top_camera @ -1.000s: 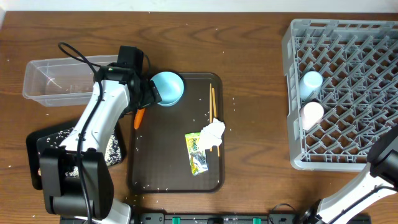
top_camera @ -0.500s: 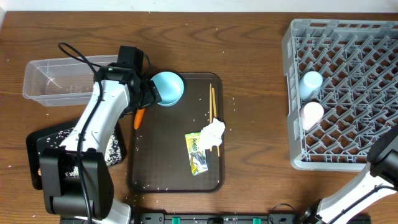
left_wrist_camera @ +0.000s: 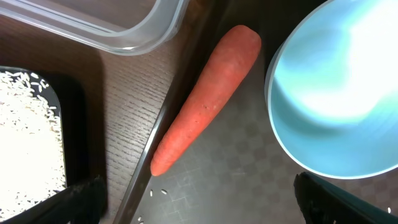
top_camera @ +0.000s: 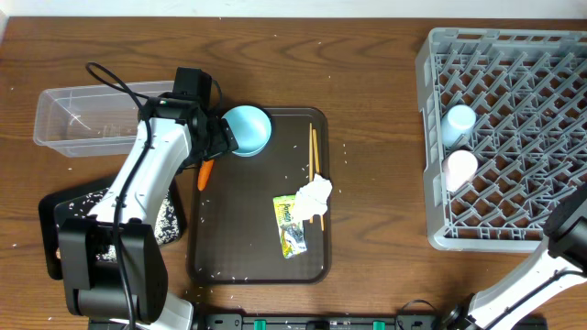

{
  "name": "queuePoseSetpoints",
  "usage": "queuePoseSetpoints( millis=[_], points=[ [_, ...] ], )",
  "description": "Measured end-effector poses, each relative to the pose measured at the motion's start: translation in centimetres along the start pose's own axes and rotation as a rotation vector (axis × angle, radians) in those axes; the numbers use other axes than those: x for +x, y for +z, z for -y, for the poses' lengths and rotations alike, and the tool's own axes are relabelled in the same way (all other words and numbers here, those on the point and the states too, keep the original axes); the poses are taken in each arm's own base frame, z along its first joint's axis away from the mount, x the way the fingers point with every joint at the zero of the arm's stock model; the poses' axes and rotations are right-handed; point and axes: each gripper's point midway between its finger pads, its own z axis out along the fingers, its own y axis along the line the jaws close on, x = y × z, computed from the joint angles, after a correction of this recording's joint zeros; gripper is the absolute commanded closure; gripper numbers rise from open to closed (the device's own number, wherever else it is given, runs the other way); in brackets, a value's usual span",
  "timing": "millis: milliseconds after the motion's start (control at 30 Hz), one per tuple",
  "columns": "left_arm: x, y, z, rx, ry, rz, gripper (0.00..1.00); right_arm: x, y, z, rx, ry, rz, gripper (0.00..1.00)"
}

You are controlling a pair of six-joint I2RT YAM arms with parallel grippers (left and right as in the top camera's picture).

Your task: Sort waste into correct bins and load items into the dishwasher rack

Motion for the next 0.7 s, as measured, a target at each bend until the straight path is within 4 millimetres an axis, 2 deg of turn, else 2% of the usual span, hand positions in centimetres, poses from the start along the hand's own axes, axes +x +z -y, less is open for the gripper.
queuePoseSetpoints(
  millis=[200,700],
  points=[
    [0.0,0.0,0.0,0.000,0.000,0.000,0.02,1.6,0.7,0.4,-0.003,0.000,-0.032,0.99],
    [0.0,0.0,0.0,0.000,0.000,0.000,0.02,1.8,0.7,-0.4,-0.051,0.028,-0.040,0.99]
  ],
)
